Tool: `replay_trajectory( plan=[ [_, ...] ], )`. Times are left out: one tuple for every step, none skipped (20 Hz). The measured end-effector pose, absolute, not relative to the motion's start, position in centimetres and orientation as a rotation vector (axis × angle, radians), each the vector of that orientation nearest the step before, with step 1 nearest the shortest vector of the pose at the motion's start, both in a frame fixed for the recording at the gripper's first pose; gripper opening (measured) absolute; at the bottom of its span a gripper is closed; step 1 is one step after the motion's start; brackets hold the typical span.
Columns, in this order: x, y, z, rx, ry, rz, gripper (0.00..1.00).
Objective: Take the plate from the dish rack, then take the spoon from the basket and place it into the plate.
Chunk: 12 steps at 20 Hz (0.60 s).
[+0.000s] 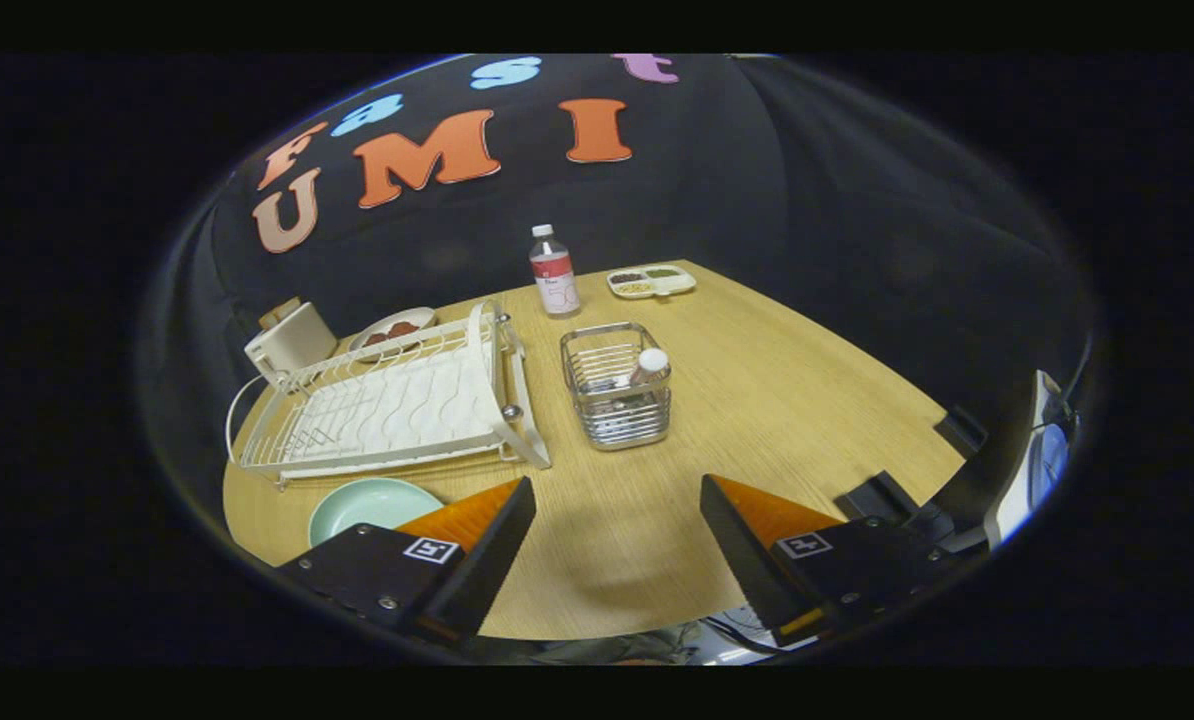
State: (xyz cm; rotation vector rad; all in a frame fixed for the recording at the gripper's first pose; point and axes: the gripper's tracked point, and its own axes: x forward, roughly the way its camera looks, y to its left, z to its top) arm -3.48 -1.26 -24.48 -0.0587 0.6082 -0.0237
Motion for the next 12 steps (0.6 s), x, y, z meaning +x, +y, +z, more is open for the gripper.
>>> replay_trajectory(
  plan=[
    [-2.9, -1.5, -24.1, -0.065, 0.593, -0.024, 0.99],
    [-2.3, -1.8, -23.7, -0.071, 0.576, -0.024, 0.99],
    [-1.5, -2.1, -23.3, -0.076, 0.557, -0.022, 0.99],
    [-0.9, -2.2, -22.7, -0.081, 0.533, -0.021, 0.99],
    [-0.2, -2.4, -22.1, -0.090, 0.505, -0.016, 0.99],
    [0.5, -2.5, -21.5, -0.103, 0.480, -0.007, 0.97],
    [1.1, -2.5, -21.2, -0.119, 0.462, 0.005, 0.95],
    [1.8, -2.5, -20.9, -0.135, 0.451, 0.020, 0.93],
    [2.5, -2.5, -20.6, -0.148, 0.443, 0.031, 0.89],
    [3.0, -2.4, -20.4, -0.154, 0.435, 0.044, 0.84],
    [3.5, -2.6, -20.2, -0.156, 0.427, 0.049, 0.81],
    [4.0, -2.4, -20.1, -0.154, 0.421, 0.061, 0.74]
  ],
)
